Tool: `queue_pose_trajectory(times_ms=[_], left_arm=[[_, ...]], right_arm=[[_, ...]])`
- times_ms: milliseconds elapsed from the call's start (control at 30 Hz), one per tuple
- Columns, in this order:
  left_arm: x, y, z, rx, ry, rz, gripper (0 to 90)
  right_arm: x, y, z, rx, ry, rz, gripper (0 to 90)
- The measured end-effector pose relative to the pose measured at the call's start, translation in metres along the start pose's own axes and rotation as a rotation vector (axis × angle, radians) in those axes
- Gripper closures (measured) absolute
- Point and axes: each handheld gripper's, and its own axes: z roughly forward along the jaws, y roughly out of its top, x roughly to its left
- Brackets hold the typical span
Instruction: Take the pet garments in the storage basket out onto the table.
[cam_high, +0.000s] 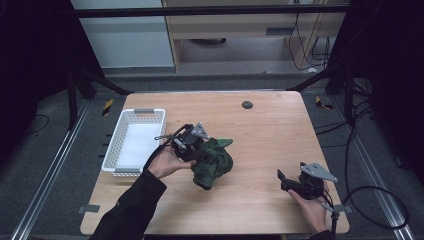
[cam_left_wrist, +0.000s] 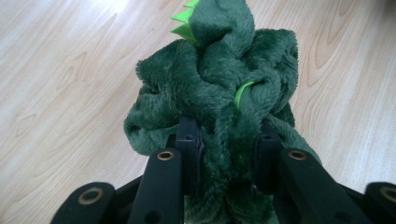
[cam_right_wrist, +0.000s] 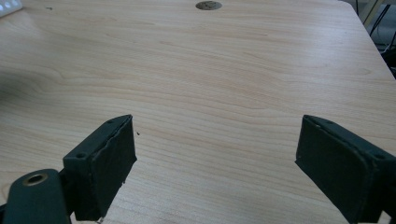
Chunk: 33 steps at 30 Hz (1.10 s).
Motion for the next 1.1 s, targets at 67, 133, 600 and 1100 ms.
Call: queue_pose_trajectory(times_ms=[67,133,600,1100], left_arm=[[0.0,0.0,0.004,0.01,-0.001,0.002,70.3],[0.0,0.0,0.008,0.019,-0.002,0.002,70.3],[0.0,-0.003,0.029,0.066,-0.016,0.008,70.1],[0.0,-0.011,0.051,0.116,-0.02,0.006,65.9]], right_arm=[[0.0,0.0,0.0,-0.001,-0.002,-0.002,11.8],[0.0,0.0,0.0,-0.001,-0.004,-0.004,11.8],[0.0,0.0,0.0,-0.004,-0.004,-0.004,11.8],[0.0,0.0,0.0,-0.005,-0.001,-0.006,11.8]])
